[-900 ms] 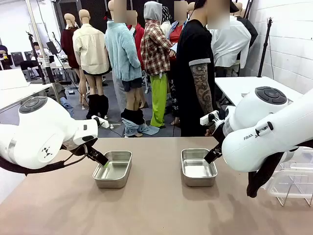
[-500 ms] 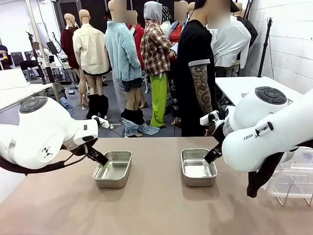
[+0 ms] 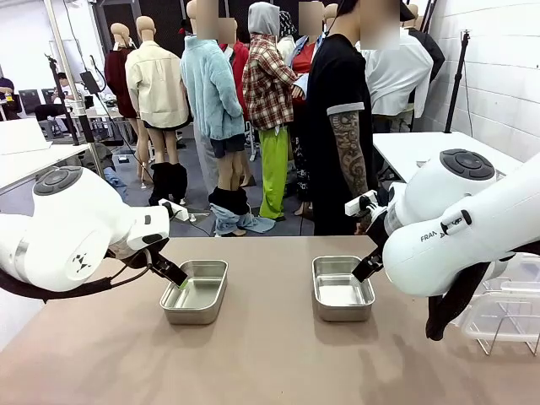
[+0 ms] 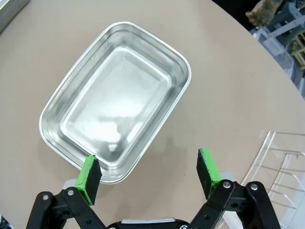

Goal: Place the bread in airtight containers.
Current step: Lift both Airtight Container.

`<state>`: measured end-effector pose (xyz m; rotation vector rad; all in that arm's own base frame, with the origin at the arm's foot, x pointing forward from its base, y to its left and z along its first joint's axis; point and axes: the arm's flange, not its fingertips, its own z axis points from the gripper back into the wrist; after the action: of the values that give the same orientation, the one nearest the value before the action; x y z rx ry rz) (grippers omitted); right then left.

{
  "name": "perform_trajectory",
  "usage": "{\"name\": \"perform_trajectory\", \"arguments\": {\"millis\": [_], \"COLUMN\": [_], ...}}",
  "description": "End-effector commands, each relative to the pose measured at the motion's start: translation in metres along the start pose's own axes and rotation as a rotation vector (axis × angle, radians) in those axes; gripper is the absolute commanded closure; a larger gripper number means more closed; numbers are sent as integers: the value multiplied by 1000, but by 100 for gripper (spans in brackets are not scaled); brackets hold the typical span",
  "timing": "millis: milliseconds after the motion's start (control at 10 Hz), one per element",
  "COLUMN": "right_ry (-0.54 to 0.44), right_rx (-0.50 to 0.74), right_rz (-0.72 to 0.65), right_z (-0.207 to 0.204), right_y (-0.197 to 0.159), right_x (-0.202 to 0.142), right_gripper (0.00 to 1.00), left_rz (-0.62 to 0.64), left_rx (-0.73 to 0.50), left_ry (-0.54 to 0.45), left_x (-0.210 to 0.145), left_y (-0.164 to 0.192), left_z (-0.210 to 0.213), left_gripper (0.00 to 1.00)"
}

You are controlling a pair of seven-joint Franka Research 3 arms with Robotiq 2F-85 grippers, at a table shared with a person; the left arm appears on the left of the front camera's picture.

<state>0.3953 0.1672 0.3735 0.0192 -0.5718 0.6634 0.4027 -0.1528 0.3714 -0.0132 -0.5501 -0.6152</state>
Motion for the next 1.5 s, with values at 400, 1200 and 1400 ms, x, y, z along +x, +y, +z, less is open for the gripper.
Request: {"name": "perform_trajectory", "arguments": {"millis": [400, 1200, 1400], "right_ry": [-223, -268, -157], "right_rx": [-214, -232, -213], "right_rz": [-19, -604, -648], "right_z": [115, 254, 231], "right_y": [-1, -182, -191], "right_x": [11, -185, -183], "right_gripper": [0, 0, 0], "left_rz": [-61, 121, 104], "left_rx": [241, 227, 223], "left_ry": [-157, -174, -154], "left_x": [58, 3, 5], "left_y": [5, 150, 149], "left_z": [101, 182, 169], "left_gripper": [0, 0, 0]}}
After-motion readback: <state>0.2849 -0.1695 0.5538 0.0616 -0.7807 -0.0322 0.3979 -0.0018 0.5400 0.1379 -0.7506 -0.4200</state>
